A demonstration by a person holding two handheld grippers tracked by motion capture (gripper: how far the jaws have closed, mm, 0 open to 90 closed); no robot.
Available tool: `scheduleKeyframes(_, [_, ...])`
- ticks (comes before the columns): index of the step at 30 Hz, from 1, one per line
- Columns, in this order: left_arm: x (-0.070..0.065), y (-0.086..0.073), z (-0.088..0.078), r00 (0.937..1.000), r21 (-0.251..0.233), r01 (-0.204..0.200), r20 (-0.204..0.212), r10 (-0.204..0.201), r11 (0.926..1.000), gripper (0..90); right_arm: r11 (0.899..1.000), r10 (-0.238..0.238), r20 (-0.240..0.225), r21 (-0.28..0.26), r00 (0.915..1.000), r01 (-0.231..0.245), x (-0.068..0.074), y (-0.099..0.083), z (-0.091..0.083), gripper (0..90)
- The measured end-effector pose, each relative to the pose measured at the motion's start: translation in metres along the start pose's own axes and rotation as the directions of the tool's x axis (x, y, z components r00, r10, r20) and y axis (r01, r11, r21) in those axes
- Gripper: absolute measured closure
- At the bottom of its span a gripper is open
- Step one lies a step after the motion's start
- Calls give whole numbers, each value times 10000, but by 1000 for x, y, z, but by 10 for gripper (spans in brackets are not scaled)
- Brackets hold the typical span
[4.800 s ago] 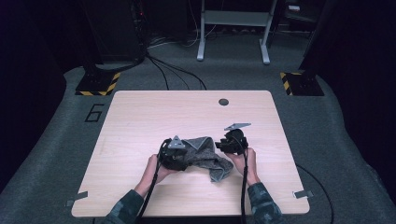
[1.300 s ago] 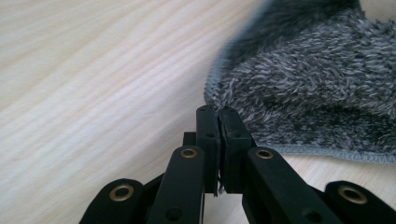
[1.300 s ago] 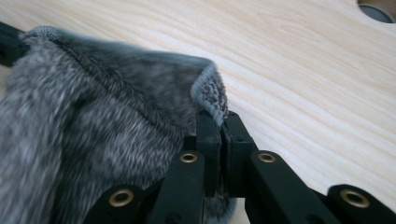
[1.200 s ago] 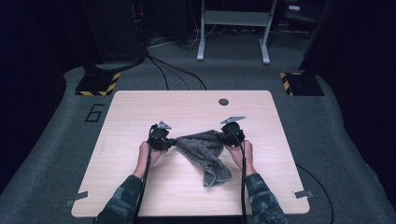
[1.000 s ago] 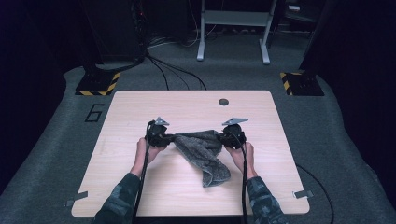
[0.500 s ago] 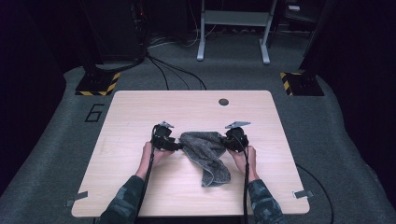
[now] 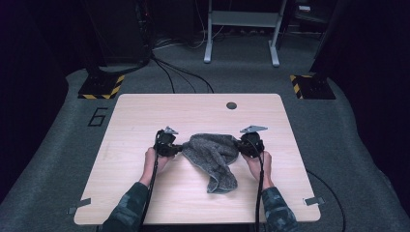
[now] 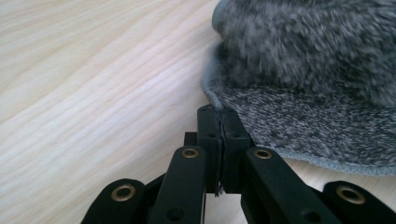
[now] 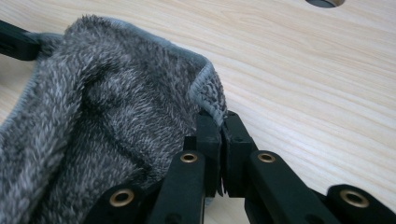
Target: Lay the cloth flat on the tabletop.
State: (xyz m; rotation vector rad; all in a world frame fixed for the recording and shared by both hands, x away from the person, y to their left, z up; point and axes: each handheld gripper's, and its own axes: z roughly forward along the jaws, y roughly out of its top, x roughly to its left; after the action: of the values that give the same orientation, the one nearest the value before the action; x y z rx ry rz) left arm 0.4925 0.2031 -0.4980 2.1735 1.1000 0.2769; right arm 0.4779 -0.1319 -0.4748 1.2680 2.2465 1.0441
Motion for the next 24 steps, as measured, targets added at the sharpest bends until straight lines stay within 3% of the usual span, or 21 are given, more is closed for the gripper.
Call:
scheduleKeyframes(5, [8, -5, -15, 9997, 9, -125, -211, 125, 9999, 889, 10000, 84, 18, -28, 10000, -84, -4, -3, -4, 875])
scheduleKeyframes(8, [12, -6, -16, 9997, 4, 23, -258, -23, 10000, 871, 9999, 41, -55, 95, 10000, -41, -4, -3, 0, 871])
scheduleKeyframes(10, [12, -6, -13, 9997, 48, 120, -208, -119, 9999, 800, 9997, 79, -95, 225, 9999, -77, -4, -3, 3, 855])
scheduleKeyframes(12, [12, -5, -9, 9993, 163, 330, -154, -327, 9993, 639, 9995, 153, -146, 290, 9998, -149, -4, -4, 7, 757])
scheduleKeyframes(13, [12, -5, -8, 9991, 141, 374, -182, -372, 9992, 601, 9990, 329, -216, 325, 9992, -322, -5, -4, 10, 702])
scheduleKeyframes(16, [13, -4, -4, 9980, 105, 624, -67, -624, 9980, 510, 9995, 214, -263, 247, 9994, -208, -5, -1, 12, 604])
scheduleKeyframes(17, [13, -3, -3, 9979, 111, 637, -111, -636, 9979, 501, 9997, 166, -180, 202, 9997, -162, -5, 0, 13, 615])
scheduleKeyframes(20, [11, -2, 2, 9973, 219, 698, -232, -693, 9973, 546, 9997, 209, 140, 129, 9997, -211, -5, 8, 17, 646])
scheduleKeyframes(22, [9, -2, 4, 9969, 324, 756, -240, -748, 9966, 630, 9997, 57, 270, 231, 9996, -63, -5, 10, 22, 732])
scheduleKeyframes(24, [7, -3, 5, 9983, 238, 471, -348, -463, 9986, 733, 9997, 75, 179, 221, 9998, -79, -5, 10, 23, 824])
